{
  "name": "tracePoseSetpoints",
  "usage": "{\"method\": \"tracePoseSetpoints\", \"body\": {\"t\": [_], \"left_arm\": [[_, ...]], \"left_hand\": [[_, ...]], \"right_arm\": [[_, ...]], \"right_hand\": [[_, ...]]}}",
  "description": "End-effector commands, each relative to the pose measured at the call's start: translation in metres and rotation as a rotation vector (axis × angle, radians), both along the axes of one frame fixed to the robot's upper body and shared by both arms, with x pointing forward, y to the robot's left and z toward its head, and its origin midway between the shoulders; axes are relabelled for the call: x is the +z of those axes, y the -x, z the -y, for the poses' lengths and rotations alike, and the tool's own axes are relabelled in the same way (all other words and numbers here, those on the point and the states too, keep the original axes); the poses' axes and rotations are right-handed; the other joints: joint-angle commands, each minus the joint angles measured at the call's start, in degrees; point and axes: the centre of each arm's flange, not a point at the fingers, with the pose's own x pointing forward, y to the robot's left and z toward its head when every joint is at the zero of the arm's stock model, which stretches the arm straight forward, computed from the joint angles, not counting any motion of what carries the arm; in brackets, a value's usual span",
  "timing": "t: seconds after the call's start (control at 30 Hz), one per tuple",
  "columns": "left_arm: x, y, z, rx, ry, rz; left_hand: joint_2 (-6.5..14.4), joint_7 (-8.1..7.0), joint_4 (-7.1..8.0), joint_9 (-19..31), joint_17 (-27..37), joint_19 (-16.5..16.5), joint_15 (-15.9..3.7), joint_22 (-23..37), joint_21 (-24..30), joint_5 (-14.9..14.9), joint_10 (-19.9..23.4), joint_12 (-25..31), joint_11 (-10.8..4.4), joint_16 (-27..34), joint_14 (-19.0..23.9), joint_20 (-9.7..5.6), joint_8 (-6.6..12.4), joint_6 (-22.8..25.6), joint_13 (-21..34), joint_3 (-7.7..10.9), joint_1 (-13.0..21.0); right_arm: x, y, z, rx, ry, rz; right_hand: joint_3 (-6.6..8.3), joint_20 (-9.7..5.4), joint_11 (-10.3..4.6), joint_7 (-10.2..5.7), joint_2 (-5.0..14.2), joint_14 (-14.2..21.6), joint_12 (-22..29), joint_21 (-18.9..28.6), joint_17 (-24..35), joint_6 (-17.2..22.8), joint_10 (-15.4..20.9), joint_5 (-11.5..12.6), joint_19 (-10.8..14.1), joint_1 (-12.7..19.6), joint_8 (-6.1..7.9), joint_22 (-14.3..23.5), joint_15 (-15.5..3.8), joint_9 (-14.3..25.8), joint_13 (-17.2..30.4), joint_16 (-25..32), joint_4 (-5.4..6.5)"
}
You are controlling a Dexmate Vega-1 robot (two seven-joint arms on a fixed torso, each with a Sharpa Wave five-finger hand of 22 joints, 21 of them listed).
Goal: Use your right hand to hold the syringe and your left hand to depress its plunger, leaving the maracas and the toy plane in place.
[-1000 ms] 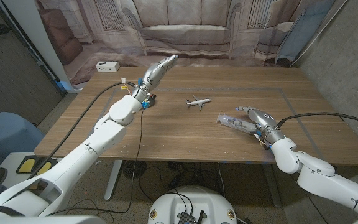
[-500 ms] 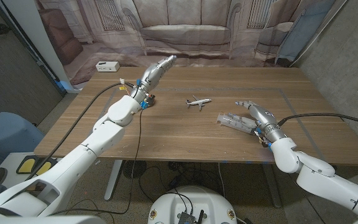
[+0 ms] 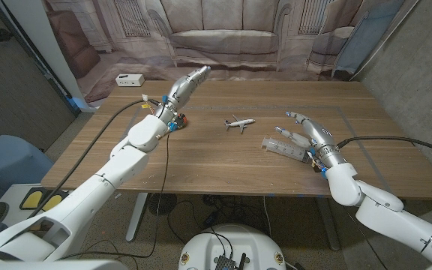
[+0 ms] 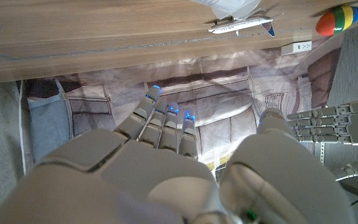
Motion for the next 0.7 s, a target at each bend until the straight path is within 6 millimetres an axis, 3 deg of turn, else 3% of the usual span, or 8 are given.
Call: {"method": "tracePoseSetpoints", "body": {"t": [0.03,0.33,0.5,0.7], "left_arm": [[-0.0001,-0.0009,-0.0038,0.001,-0.001,0.000],[-0.0038,-0.0013,-0.0072,0.005,0.005,-0.009],[-0.0040,0.0008,-0.0092,0.012,0.003,-0.006],[-0.0051,0.0032,-0.0121,0.020,0.002,-0.007]], "left_hand": [[0.1,0.19,-0.08,0.1,0.2,0.3,0.00,0.3,0.2,-0.1,0.0,0.0,0.34,0.1,-0.1,-0.49,-0.20,0.0,0.1,-0.14,0.6],[0.1,0.50,-0.09,0.1,0.2,0.3,0.07,0.3,0.2,-0.1,-0.1,0.0,0.60,0.0,-0.1,-0.95,-0.21,-0.1,0.1,-0.15,0.6],[0.1,0.56,-0.09,0.1,0.2,0.3,0.15,0.3,0.2,-0.1,-0.2,0.0,0.57,0.0,-0.2,-0.97,-0.23,-0.1,0.1,-0.15,0.6],[0.1,0.58,-0.10,0.1,0.2,0.3,0.15,0.2,0.2,-0.1,-0.3,-0.1,0.71,0.0,-0.2,-1.08,-0.27,-0.2,0.1,-0.17,0.6]], "right_arm": [[0.0124,0.0050,0.0025,0.115,-0.141,0.030],[0.0149,0.0069,0.0038,0.205,-0.272,0.041],[0.0176,0.0078,0.0040,0.226,-0.299,0.065],[0.0190,0.0094,0.0035,0.263,-0.344,0.089]], "right_hand": [[0.60,0.46,1.10,1.78,0.45,0.7,0.3,-0.4,-0.6,1.1,0.4,0.4,1.4,0.6,0.77,0.1,1.17,0.0,-0.2,0.2,-0.85],[0.61,0.49,1.20,1.18,0.52,0.2,0.1,-1.1,-1.0,0.9,0.1,0.4,1.2,0.5,0.71,0.1,1.05,0.0,-0.3,0.0,-0.99],[0.39,0.46,1.24,1.37,0.55,0.5,0.2,-1.6,-1.3,3.0,0.1,0.3,1.4,-0.2,1.52,0.1,1.07,0.1,-0.4,0.1,-0.81],[0.17,0.55,0.67,1.24,0.40,0.9,0.1,-1.8,-1.6,1.3,-0.1,0.3,2.5,-0.6,0.84,0.1,0.74,0.2,-0.5,0.3,-0.79]]}}
